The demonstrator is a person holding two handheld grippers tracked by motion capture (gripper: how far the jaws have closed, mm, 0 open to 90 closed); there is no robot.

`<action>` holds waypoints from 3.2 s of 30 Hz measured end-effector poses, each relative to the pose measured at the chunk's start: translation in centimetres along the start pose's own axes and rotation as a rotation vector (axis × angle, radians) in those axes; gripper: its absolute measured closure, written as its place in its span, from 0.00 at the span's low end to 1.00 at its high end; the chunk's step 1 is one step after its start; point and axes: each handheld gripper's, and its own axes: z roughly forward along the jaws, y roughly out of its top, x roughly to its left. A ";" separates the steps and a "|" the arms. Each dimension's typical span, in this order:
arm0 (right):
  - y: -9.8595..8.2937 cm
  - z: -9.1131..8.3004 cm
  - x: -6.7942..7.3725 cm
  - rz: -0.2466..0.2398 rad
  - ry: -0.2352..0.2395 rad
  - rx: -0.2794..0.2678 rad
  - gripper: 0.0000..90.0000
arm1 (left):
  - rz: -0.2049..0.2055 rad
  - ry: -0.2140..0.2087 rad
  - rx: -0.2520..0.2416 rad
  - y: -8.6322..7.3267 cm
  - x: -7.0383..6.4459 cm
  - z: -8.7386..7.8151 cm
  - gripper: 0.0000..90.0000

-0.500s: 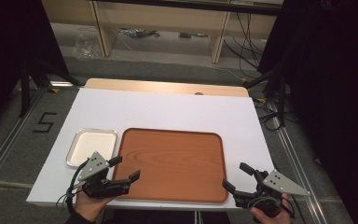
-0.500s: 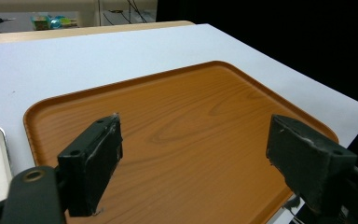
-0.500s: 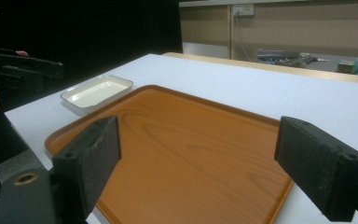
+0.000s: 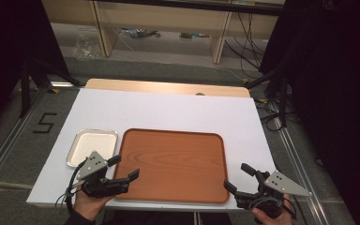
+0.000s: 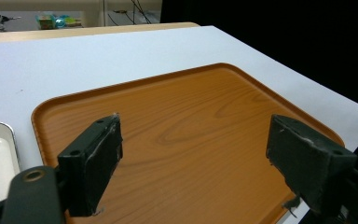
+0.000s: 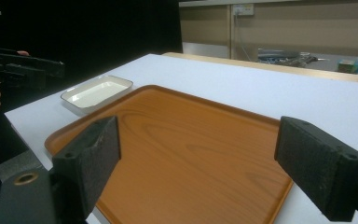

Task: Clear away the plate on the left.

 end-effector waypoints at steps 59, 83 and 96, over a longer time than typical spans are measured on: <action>0.0 0.1 0.0 -0.035 -0.001 -0.007 0.17 | -0.128 0.207 0.045 -0.2 7.1 0.0 0.20; 0.0 0.2 0.0 -0.046 0.005 -0.005 0.17 | -0.231 0.405 0.114 -1.0 12.4 -0.7 0.23; -0.1 0.2 0.3 -0.028 0.005 0.001 0.18 | -0.298 0.483 0.169 -1.9 15.9 -1.5 0.25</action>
